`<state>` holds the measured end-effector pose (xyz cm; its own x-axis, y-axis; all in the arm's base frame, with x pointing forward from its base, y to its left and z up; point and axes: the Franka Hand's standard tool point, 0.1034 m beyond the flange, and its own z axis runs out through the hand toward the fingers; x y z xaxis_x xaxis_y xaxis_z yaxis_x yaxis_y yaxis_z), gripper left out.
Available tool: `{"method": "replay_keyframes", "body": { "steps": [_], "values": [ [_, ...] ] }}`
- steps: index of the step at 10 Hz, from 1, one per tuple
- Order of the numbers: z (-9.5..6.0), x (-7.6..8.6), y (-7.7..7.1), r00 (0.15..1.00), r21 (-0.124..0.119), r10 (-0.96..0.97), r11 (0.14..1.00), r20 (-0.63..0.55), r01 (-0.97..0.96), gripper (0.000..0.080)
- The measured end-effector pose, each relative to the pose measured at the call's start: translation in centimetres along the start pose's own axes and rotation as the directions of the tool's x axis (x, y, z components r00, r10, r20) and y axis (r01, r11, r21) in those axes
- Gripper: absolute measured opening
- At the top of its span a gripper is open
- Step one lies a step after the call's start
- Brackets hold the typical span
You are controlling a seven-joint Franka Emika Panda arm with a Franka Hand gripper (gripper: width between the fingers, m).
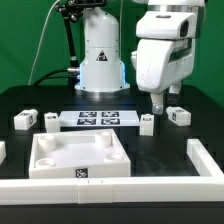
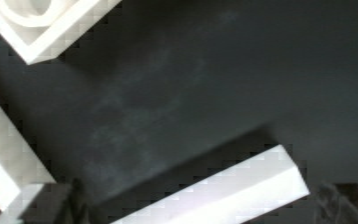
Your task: Assemble one leg
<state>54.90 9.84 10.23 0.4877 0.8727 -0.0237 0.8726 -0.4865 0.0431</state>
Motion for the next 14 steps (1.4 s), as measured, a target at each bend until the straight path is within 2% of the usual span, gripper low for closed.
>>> {"method": "replay_keyframes", "body": {
  "steps": [4,5,6,7,10,11,14],
  "values": [
    [0.1,0.0,0.0,1.000,0.001,0.001,1.000,0.000,-0.001,0.0650],
    [0.2,-0.4,0.1,0.998,-0.002,-0.061,0.998,-0.003,0.061,0.0650],
    [1.1,-2.1,0.2,0.986,-0.003,-0.168,0.986,-0.007,0.168,0.0650],
    [1.7,-3.8,0.4,0.971,0.007,-0.240,0.971,-0.002,0.240,0.0650],
    [3.0,-7.7,2.1,0.911,0.032,-0.413,0.910,0.001,0.413,0.0650],
    [3.1,-8.5,2.6,0.910,0.034,-0.415,0.909,0.001,0.415,0.0650],
    [3.1,-8.5,2.5,0.915,0.034,-0.404,0.914,0.001,0.404,0.0650]
  ]
}}
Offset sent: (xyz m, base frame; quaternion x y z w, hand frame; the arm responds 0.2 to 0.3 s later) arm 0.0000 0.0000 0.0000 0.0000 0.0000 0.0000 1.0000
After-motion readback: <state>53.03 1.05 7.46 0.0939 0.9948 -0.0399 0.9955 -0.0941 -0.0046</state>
